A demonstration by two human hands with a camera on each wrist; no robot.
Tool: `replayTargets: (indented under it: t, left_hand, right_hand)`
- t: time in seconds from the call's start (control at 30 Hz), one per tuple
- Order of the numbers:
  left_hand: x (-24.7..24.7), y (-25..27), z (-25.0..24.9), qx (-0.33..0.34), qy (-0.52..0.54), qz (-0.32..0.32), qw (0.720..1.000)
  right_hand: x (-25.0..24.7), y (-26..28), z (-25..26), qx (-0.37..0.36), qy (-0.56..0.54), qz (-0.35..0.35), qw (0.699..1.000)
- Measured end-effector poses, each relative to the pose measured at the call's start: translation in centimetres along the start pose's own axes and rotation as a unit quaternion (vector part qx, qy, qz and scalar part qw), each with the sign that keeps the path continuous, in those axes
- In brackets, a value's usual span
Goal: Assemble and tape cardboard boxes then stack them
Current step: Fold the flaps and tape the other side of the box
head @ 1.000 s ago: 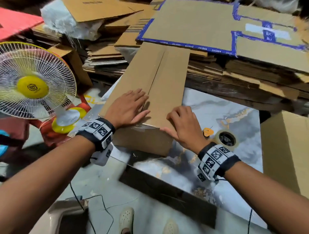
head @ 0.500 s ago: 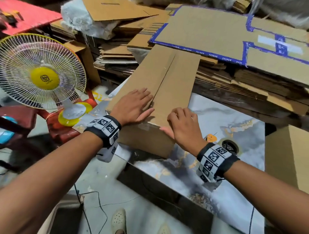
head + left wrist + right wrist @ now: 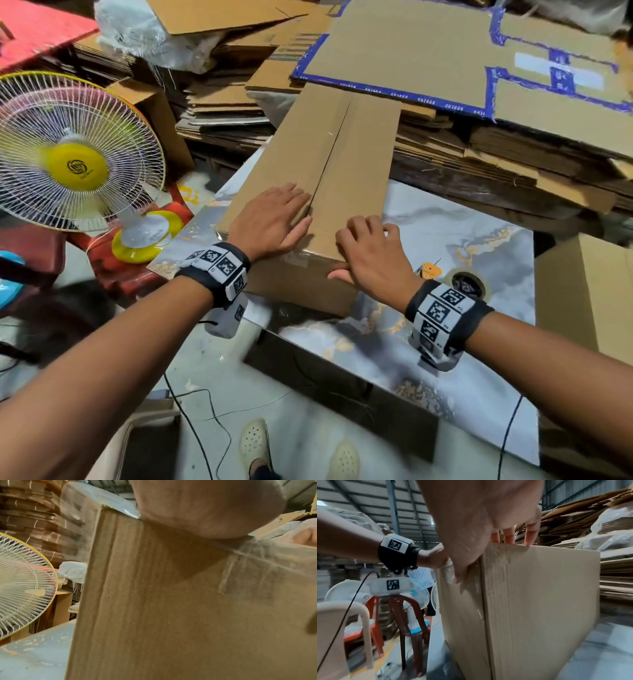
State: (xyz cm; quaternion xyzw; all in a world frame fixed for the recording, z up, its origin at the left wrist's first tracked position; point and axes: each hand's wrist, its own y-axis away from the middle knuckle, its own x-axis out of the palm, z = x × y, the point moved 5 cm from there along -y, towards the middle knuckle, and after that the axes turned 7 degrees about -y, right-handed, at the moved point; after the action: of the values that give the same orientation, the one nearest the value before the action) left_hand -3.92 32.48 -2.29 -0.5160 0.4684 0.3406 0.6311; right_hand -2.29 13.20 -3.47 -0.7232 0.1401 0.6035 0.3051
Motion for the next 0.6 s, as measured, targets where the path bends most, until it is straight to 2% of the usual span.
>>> replayTargets:
  t: [0.23, 0.47, 0.6]
  left_hand:
    - [-0.7, 0.1, 0.4, -0.057, 0.072, 0.006, 0.996]
    - [-0.4, 0.0, 0.7, -0.059, 0.099, 0.02, 0.993]
    - [-0.5, -0.1, 1.2, -0.078, 0.142, 0.005, 0.987]
  right_hand:
    - [0.0, -0.8, 1.1, 0.07, -0.014, -0.006, 0.997]
    - [1.0, -1.4, 1.5, 0.004, -0.048, 0.092, 0.995]
    - [1.2, -1.8, 2.5, 0.056, -0.043, 0.04, 0.997]
